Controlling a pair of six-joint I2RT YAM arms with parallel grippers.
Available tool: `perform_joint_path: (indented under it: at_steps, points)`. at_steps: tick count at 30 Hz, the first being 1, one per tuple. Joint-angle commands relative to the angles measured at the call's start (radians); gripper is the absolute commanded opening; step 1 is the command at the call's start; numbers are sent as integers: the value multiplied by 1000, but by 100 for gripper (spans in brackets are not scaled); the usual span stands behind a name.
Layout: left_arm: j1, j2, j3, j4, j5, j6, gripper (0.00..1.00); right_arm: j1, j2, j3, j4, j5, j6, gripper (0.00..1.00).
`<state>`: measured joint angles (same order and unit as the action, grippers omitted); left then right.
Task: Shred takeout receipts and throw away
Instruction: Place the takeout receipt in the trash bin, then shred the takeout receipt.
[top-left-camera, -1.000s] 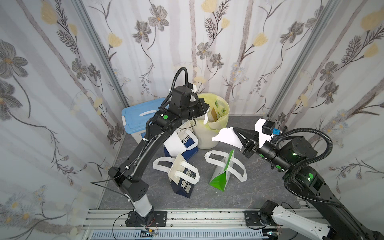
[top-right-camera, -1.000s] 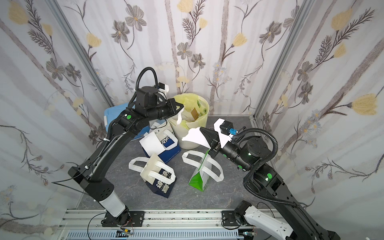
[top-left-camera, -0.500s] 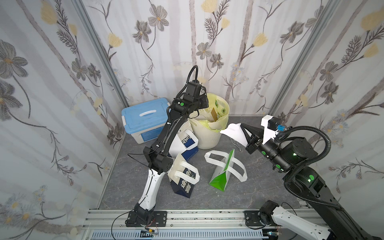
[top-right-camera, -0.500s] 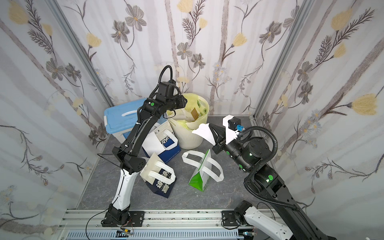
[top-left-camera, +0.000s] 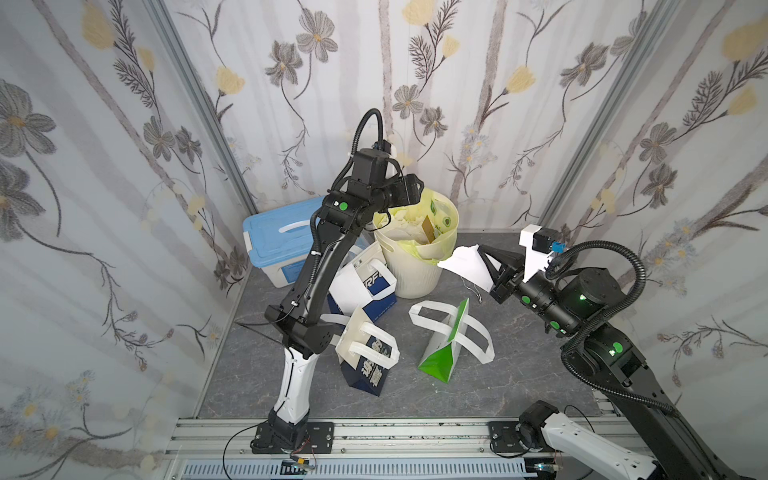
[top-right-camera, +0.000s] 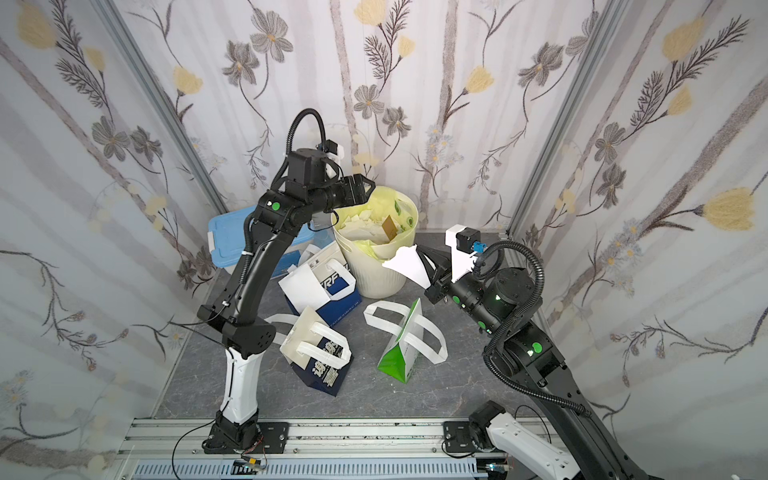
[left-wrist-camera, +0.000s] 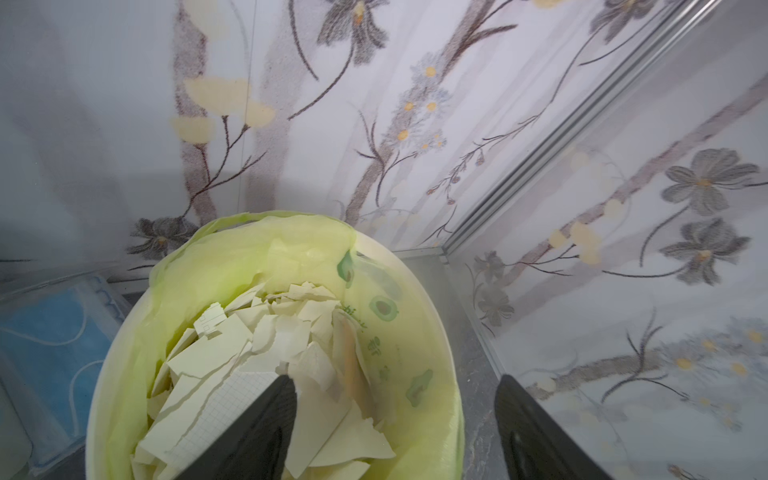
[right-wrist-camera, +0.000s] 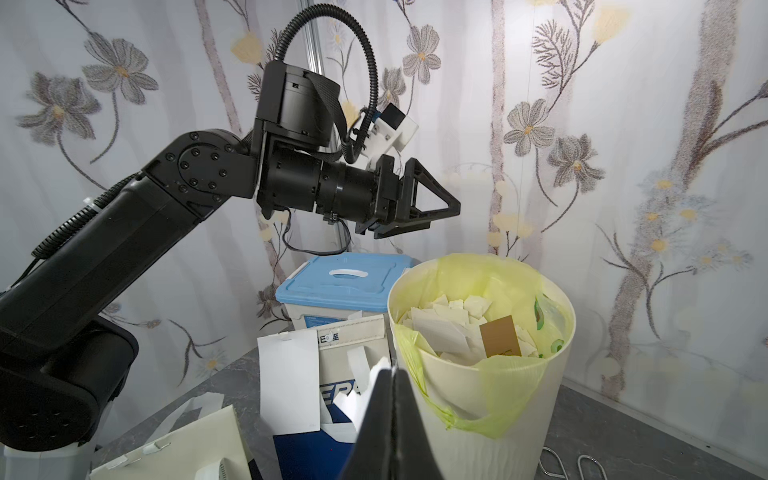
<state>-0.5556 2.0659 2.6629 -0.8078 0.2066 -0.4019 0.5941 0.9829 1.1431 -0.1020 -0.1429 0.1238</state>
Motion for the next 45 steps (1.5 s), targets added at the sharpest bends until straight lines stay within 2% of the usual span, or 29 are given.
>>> perform_joint_path:
  at_steps: [1,5,10,16,19,24,28,35,45]
  points:
    - [-24,-115,-122,70,144,20,77,-1,-15,-7,91,-73,89,0]
    - [-69,-324,-435,223,244,-29,76,-1,-43,-41,162,-101,178,0]
    - [-104,-608,-925,683,329,-268,77,-1,-53,-65,240,-164,290,0]
    - [-158,-780,-1178,896,356,-365,81,0,-50,-99,369,-210,456,0]
    - [-177,-815,-1241,914,353,-380,82,5,-42,-116,451,-219,534,0]
    - [-210,-840,-1268,948,367,-391,81,16,-17,-121,550,-223,636,0]
    - [-228,-838,-1282,985,357,-400,74,37,-2,-118,555,-187,655,0]
    - [-250,-830,-1290,1033,343,-417,37,82,18,-121,558,-131,650,0]
    - [-252,-842,-1300,1052,329,-420,0,98,39,-117,494,-107,615,0]
